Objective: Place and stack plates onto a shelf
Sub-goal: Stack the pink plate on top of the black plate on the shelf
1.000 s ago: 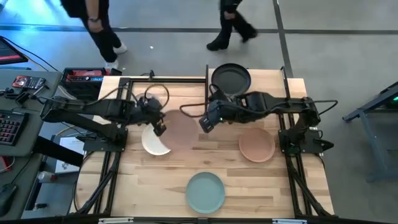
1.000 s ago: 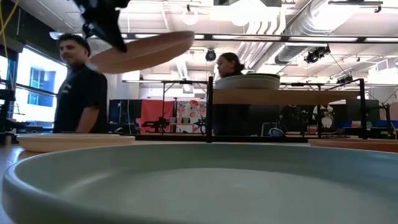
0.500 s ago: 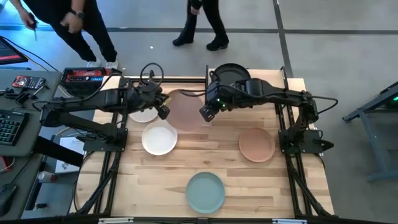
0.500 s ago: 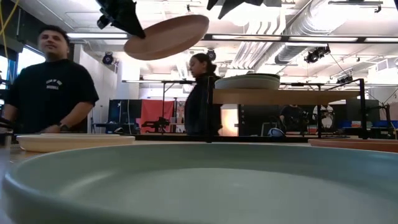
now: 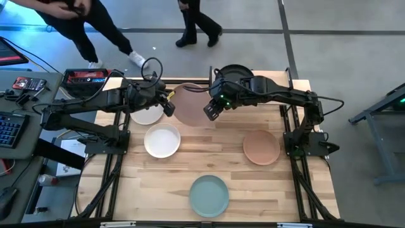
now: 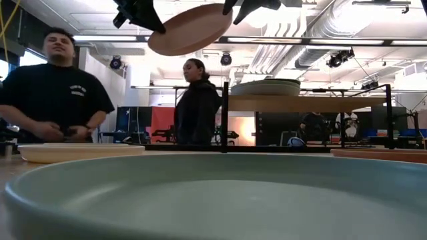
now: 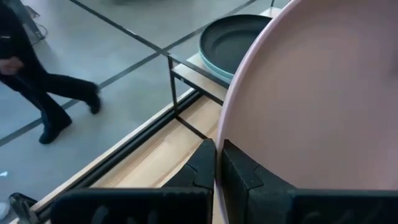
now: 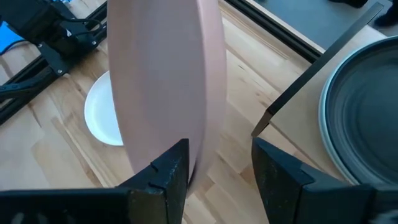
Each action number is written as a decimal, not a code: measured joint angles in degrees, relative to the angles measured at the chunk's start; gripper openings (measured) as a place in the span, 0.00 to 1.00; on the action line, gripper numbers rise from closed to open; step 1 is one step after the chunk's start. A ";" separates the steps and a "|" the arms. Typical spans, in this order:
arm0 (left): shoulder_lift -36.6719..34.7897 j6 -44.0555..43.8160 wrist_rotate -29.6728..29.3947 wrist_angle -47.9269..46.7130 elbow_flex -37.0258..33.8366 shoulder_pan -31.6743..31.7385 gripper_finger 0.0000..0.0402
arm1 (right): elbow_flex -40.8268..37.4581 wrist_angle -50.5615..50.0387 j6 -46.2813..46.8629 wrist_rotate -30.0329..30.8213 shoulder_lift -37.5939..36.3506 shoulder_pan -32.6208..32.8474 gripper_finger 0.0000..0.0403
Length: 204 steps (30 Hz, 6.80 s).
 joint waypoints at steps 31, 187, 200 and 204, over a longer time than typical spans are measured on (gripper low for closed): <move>1.47 -1.51 3.97 2.74 -0.02 -0.15 0.08 | 0.04 -1.80 0.06 0.72 1.01 -0.38 0.00; -2.30 2.43 9.38 9.01 -0.04 7.19 0.28 | 0.22 -19.57 -28.64 -36.22 7.48 -54.27 0.00; -2.30 2.49 9.16 9.06 -0.04 7.17 0.28 | 0.20 -19.57 -27.94 -39.99 7.46 -52.08 0.00; -2.30 2.56 9.11 9.06 -0.04 7.18 0.28 | 0.20 -19.59 -25.43 -38.27 6.99 -52.30 0.00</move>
